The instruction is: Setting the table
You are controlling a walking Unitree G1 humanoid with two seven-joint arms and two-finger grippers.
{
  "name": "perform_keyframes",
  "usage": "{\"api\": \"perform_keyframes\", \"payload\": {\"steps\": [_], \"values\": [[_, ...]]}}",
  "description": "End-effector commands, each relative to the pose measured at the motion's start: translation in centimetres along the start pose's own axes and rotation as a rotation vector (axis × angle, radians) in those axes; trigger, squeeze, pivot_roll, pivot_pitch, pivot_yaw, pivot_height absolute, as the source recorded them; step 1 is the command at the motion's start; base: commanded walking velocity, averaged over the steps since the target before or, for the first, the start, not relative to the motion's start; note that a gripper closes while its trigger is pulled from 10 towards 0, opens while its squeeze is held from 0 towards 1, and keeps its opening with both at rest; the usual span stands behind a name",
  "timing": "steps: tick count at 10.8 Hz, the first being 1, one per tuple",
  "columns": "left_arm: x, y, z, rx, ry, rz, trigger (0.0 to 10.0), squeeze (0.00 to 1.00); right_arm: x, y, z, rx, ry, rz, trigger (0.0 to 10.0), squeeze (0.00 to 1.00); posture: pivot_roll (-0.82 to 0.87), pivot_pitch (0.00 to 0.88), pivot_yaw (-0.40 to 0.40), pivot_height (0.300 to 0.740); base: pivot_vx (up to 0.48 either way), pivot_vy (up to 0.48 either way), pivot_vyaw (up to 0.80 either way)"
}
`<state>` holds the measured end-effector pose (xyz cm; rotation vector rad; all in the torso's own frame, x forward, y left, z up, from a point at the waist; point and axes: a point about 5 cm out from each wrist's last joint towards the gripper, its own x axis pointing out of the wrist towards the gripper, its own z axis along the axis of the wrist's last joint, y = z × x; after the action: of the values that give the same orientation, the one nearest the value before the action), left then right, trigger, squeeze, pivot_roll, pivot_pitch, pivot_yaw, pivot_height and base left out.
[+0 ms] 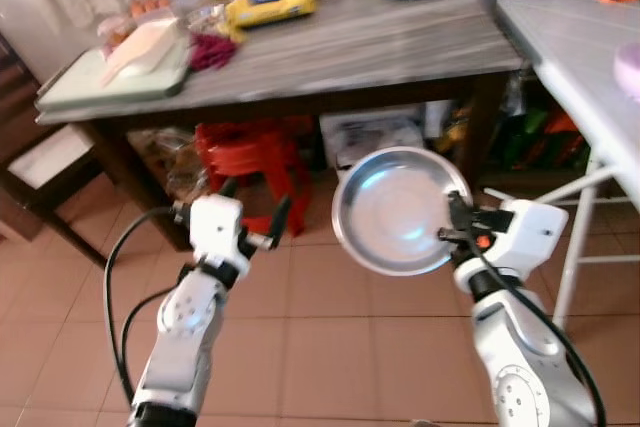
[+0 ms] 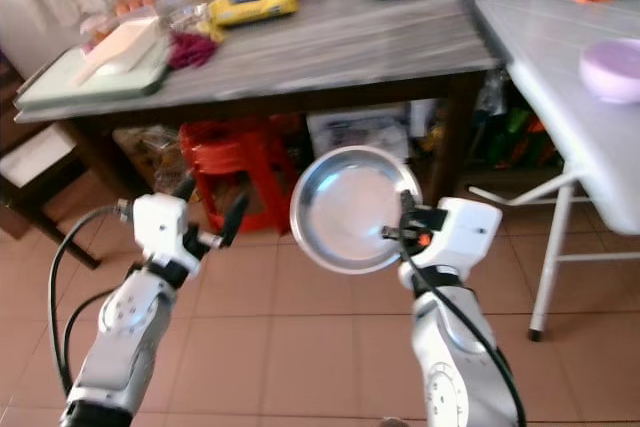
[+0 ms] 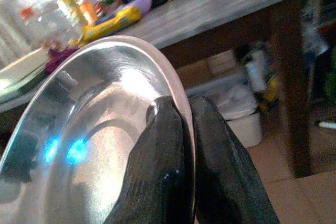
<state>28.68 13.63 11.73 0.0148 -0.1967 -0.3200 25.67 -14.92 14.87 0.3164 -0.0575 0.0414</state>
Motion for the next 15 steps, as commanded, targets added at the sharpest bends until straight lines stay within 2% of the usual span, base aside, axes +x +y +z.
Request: {"api": "perform_keyframes", "payload": {"steps": [1, 3, 6, 9, 15], "values": [[-0.3, 0.7, -0.1, 0.005, 0.011, 0.014, 10.0, 0.00, 0.2, 0.9, 0.4, 0.004, -0.022, 0.033, 10.0, 0.00, -0.09, 0.096, 0.123, 0.740, 0.000, 0.000, 0.00], [-0.3, 0.4, -0.1, -0.006, 0.014, -0.016, 10.0, 0.00, 0.2, 0.5, 0.4, -0.015, -0.026, 0.012, 10.0, 0.00, -0.09, 0.095, 0.125, 0.740, 0.000, 0.000, 0.00], [-0.2, 0.1, 0.2, -0.026, -0.006, -0.056, 10.0, 0.00, 0.4, 0.5, 0.4, -0.019, -0.028, 0.006, 10.0, 0.00, -0.09, 0.093, 0.130, 0.740, 0.000, 0.000, -0.52], [-0.3, -0.2, 0.1, -0.041, -0.004, -0.073, 10.0, 0.00, 0.4, 0.4, 0.4, -0.017, -0.031, -0.003, 10.0, 0.00, -0.09, 0.094, 0.133, 0.740, 0.269, 0.000, -0.69], [0.1, -0.9, 0.1, -0.060, -0.007, -0.090, 10.0, 0.00, 0.4, 0.7, 0.6, -0.049, -0.040, 0.017, 10.0, 0.00, -0.10, 0.095, 0.131, 0.740, 0.326, 0.000, 0.00]]}}
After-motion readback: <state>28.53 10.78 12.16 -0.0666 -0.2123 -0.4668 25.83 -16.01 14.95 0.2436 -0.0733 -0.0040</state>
